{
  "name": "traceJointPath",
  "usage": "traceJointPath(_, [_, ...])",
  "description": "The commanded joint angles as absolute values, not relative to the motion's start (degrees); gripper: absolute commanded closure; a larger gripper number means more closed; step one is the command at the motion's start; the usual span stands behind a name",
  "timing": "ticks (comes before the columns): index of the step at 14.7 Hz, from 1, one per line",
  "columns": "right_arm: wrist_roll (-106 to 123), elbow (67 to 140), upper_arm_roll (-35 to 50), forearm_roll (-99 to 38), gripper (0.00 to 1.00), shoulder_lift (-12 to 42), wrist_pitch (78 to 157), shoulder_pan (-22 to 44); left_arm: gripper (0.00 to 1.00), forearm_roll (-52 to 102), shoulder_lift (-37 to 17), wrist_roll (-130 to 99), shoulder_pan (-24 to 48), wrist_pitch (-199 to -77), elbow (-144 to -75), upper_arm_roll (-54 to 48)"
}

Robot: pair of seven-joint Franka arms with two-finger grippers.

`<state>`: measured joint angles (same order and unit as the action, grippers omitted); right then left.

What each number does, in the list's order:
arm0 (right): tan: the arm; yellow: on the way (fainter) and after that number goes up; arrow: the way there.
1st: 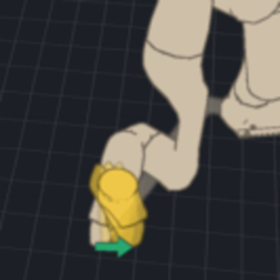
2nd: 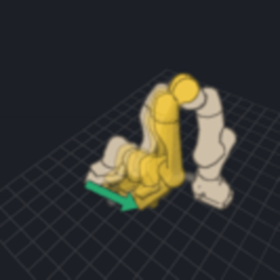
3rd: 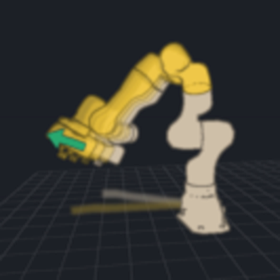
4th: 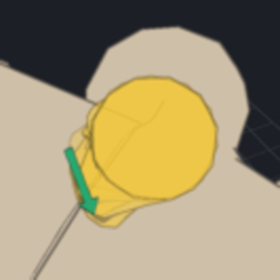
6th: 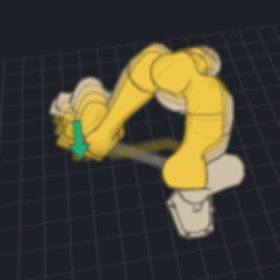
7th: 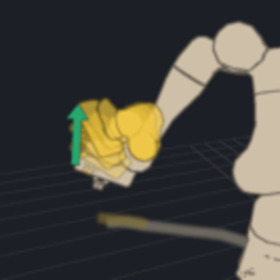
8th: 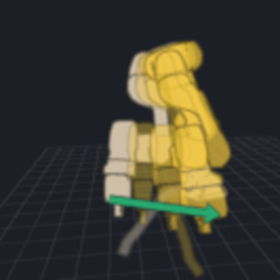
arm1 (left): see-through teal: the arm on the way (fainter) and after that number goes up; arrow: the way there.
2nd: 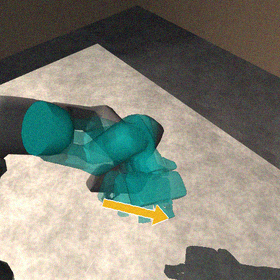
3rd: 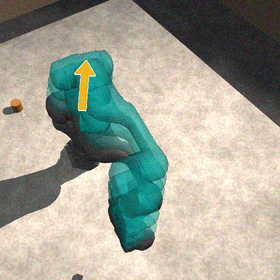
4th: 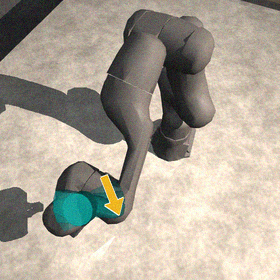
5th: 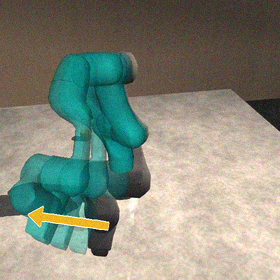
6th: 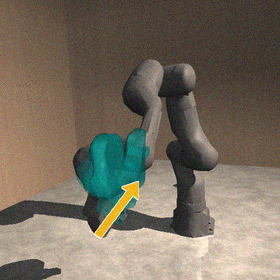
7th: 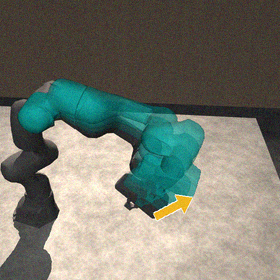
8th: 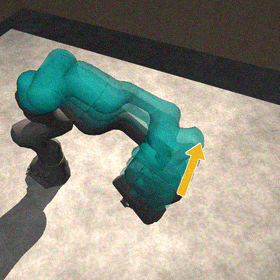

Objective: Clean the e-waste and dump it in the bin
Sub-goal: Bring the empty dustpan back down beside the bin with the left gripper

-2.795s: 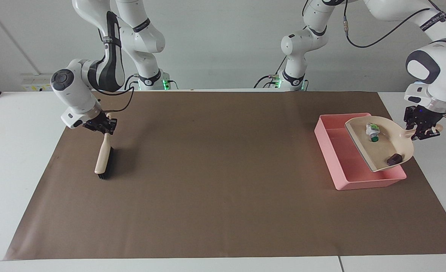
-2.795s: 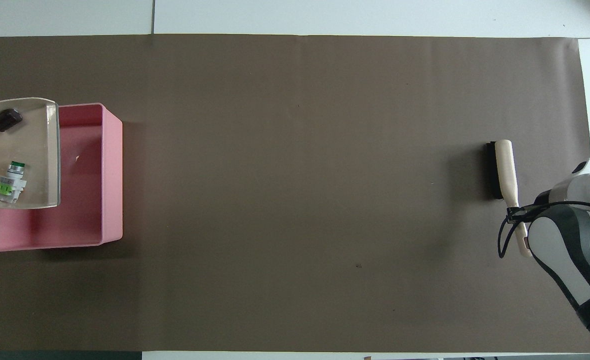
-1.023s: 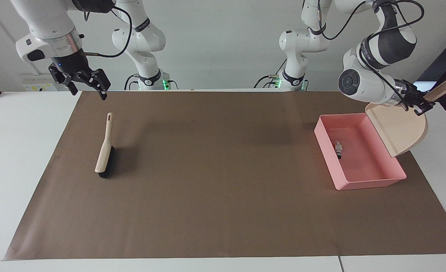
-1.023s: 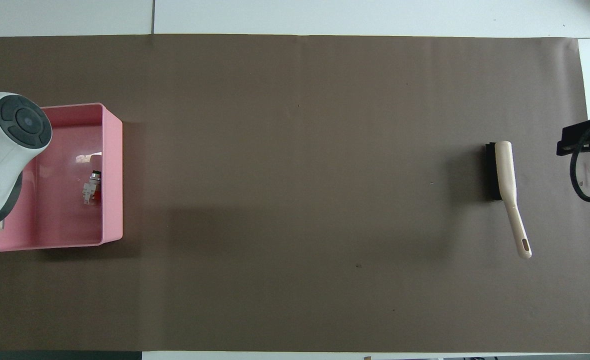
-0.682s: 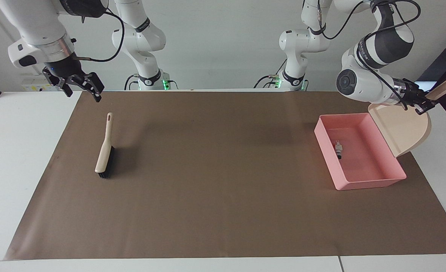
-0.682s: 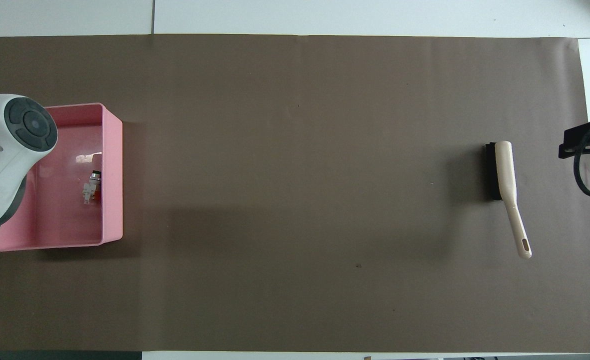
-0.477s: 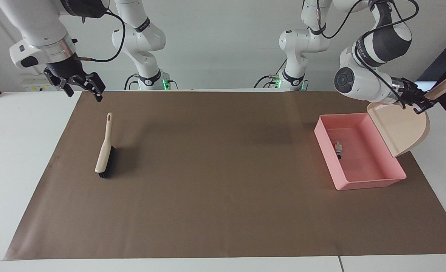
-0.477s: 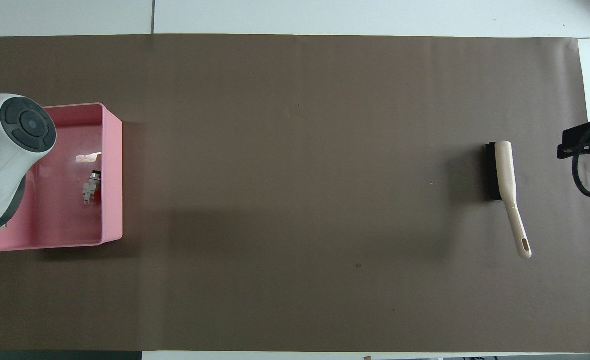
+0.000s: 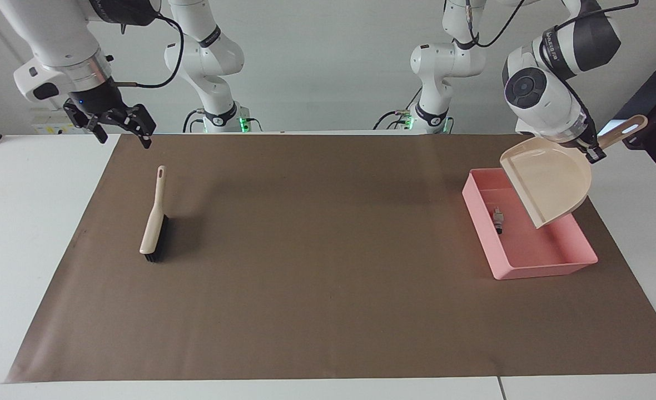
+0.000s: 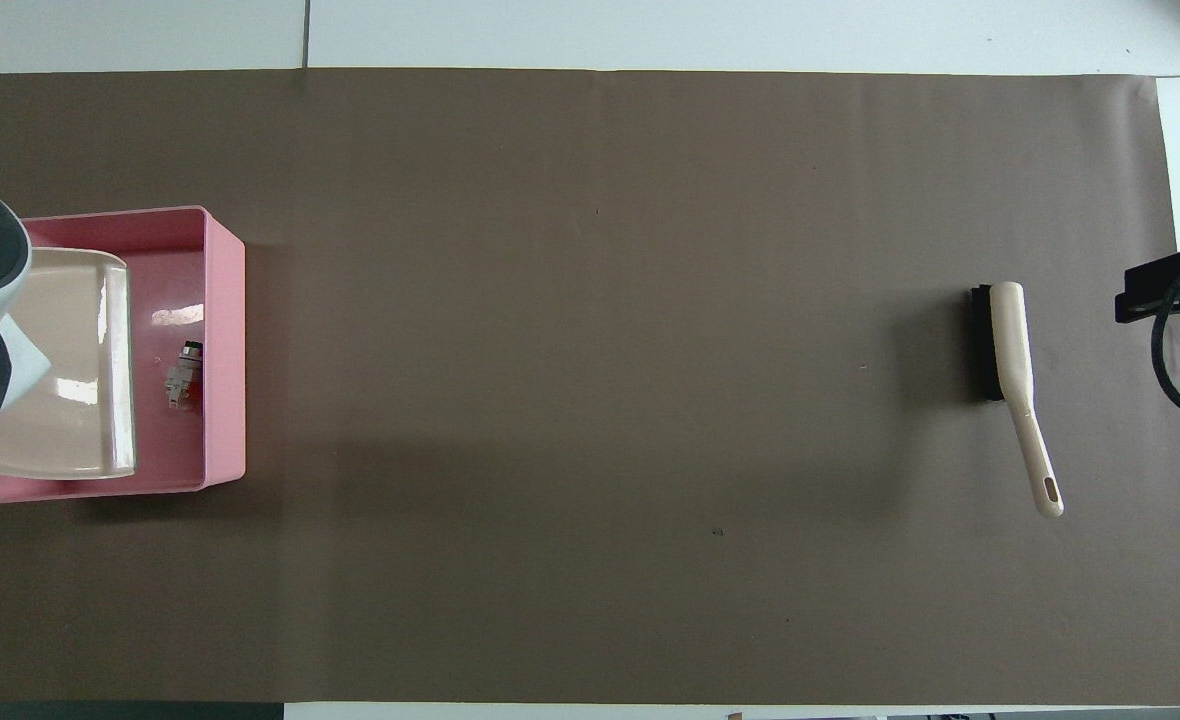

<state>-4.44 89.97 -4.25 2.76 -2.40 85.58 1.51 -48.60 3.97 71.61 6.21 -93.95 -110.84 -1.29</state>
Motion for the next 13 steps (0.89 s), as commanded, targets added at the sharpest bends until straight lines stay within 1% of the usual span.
traceJointPath(1, [-2.99, 89.39, -4.66, 2.64, 0.00, -2.55, 84.38, 1.76, 1.00, -41.60, 4.92, 72.77, 6.42, -97.72, -111.44, -0.79])
traceJointPath(3, [-2.90, 89.38, -4.66, 2.72, 0.00, -2.55, 83.94, 1.85, 1.00, -34.32, 5.10, 72.86, 6.42, -101.49, -112.58, -0.79])
traceJointPath(6, [-2.81, 89.47, -4.75, 2.64, 0.00, -2.64, 83.85, 1.41, 1.00, -28.24, 5.45, 74.17, 7.47, -103.35, -114.60, -1.32])
traceJointPath(10, [-2.90, 89.65, -4.66, 2.64, 0.00, -2.64, 84.02, 1.67, 1.00, -22.26, 5.27, 73.48, 14.22, -106.78, -118.20, -1.23])
traceJointPath(13, [-2.90, 89.65, -4.75, 2.64, 0.00, -2.72, 83.94, 1.76, 1.00, -16.97, 4.04, 71.99, 18.17, -110.30, -119.70, -1.23])
